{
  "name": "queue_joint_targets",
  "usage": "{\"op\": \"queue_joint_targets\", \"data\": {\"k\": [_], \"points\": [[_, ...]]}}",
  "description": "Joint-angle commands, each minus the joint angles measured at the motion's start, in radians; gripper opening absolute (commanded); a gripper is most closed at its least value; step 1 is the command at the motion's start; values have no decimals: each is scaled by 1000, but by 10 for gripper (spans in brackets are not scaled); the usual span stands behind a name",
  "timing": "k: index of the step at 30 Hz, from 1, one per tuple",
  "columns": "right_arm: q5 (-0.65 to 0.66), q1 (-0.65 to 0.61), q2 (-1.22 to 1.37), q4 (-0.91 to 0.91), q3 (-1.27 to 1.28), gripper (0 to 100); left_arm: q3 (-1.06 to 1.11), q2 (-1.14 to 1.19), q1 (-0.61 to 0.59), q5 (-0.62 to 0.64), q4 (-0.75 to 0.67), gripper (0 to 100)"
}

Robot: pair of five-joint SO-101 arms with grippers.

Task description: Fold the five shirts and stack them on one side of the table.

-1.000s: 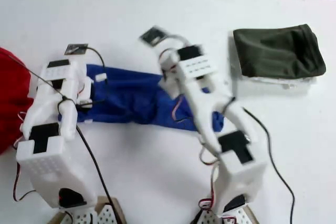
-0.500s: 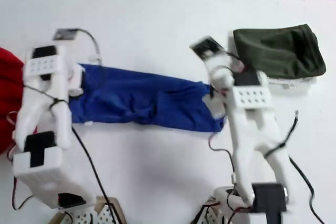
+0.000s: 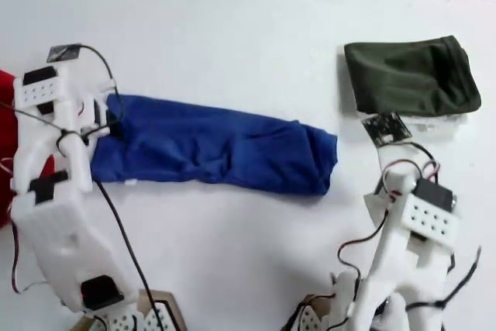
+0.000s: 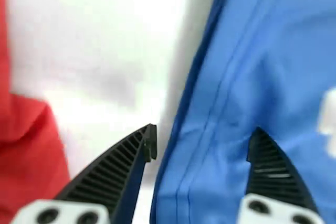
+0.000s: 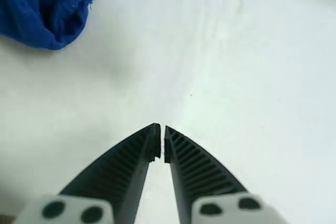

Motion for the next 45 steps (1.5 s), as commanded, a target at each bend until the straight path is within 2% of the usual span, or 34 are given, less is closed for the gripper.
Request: {"op": "queue_joint_targets", "data": {"k": [1,10,13,18,20,22,23,24,28,34,40,45], "points": [[17,33,-93,-4,12,19,-180,114,29,-3,87,296],[17,36,-177,59,25,19,-650,457,106,-3,413,294],[17,36,-177,59,26,19,-711,514,117,-3,430,294],[17,38,-177,59,26,19,-636,514,167,-89,430,260],[17,38,-179,59,26,19,-624,514,180,-106,430,177],[17,38,-179,59,26,19,-624,516,180,-117,430,34],[17,39,-179,59,26,19,-624,516,175,-120,430,11],[17,39,-179,59,26,19,-622,516,173,-121,431,42],[17,39,-182,54,51,19,-608,514,152,-121,431,26],[9,67,-183,-33,190,19,-596,483,31,-123,433,24],[15,209,-177,-280,347,19,-461,253,-74,-204,433,24],[14,222,-179,-377,445,19,-297,43,-17,-204,433,24]]}}
